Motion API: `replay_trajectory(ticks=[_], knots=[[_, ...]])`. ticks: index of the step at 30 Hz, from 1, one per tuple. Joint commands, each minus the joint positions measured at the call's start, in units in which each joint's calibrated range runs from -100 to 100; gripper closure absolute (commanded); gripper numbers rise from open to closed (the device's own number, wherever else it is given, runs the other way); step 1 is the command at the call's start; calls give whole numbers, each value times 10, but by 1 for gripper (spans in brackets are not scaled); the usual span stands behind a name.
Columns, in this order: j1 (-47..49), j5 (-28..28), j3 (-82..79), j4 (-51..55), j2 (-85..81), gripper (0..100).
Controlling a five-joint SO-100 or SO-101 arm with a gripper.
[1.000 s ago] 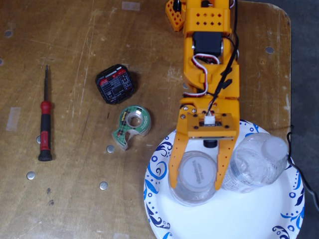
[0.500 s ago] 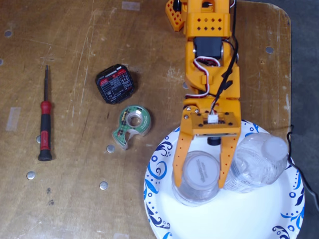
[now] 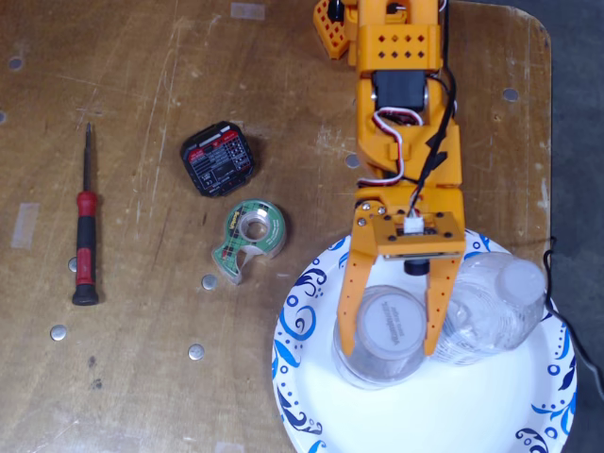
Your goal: Move the bottles to the plate
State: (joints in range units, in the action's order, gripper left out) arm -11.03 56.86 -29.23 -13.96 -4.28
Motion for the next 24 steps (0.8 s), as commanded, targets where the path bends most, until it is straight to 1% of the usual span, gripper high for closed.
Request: replay_trajectory(ticks=[1,4,9,16,21,24], knots=[[-6,1,3,-8,-5,97],[-7,1,3,-8,-6,96],[-1,1,10,-8,-10,84],[9,3,11,-8,-11,71],[12,5,15,-11,-12,69],[13,5,5,-49,-12,69]])
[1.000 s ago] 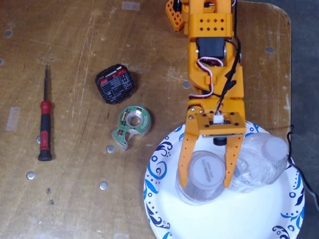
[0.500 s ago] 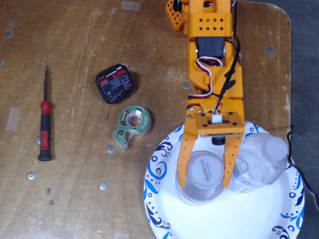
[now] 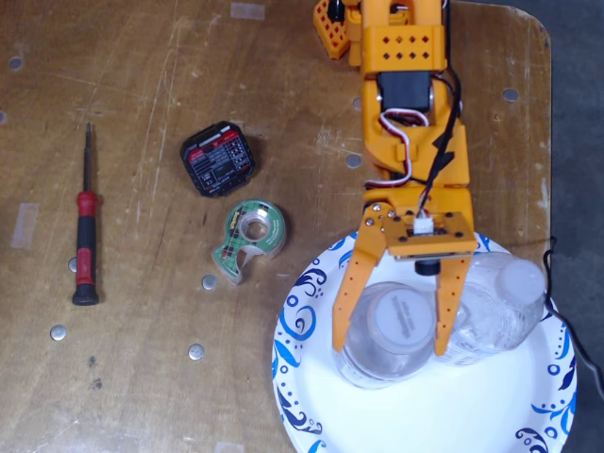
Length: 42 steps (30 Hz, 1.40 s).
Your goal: Move the bottles to the plate
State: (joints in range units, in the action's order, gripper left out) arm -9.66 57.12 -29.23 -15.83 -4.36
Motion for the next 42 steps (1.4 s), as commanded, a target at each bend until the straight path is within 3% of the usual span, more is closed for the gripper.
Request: replay_trajectory(ticks=[1,9,15,24,29,42], knots=[[-1,2,3,-38,-11,69],[0,3,9,-45,-24,69],[-21,0,-30,-14,-125,71],[-53,-2,-129,214,-375,99],[-47,-2,-176,275,-461,99],[-58,-3,-405,271,-697,99]])
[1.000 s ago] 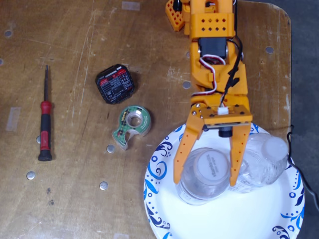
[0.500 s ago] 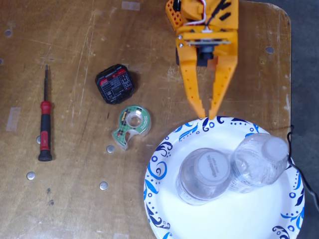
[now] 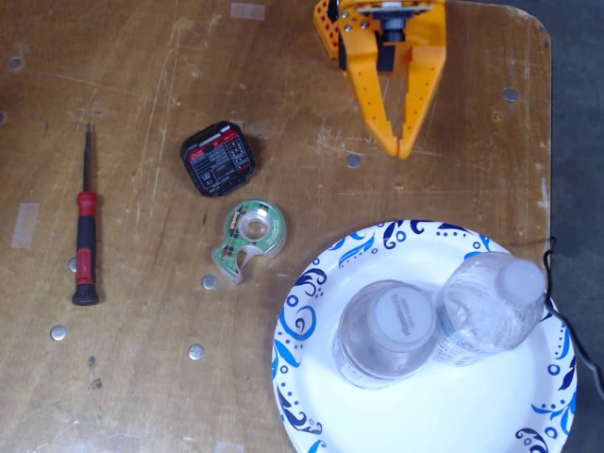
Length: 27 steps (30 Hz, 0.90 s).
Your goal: Move the bottles to the plate
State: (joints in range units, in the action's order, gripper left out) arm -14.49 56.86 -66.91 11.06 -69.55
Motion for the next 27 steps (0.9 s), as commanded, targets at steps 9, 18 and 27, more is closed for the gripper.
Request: replay_trajectory(ticks=[9,18,27], knots=[[-52,0,-172,7,-185,99],[-55,-29,-270,8,-262,99],[-66,-41,-320,18,-291,99]])
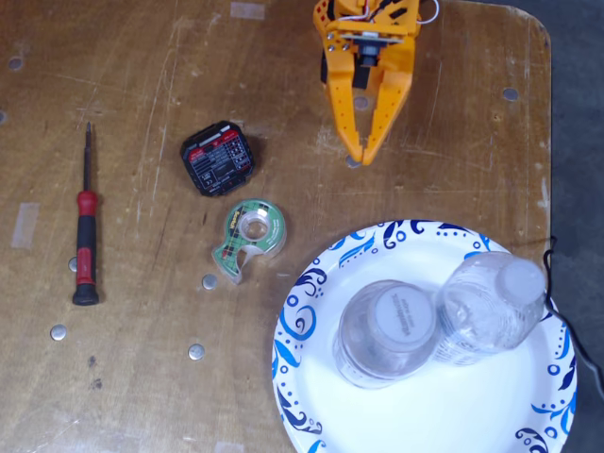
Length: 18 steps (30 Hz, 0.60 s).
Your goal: Move the bottles to the plate
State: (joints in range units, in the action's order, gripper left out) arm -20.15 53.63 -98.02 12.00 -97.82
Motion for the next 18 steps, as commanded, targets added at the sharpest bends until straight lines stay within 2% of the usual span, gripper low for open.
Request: replay_trajectory(ticks=[1,18], knots=[[-10,-16,-9,13,-8,99],[-11,-33,-9,31,-8,99]])
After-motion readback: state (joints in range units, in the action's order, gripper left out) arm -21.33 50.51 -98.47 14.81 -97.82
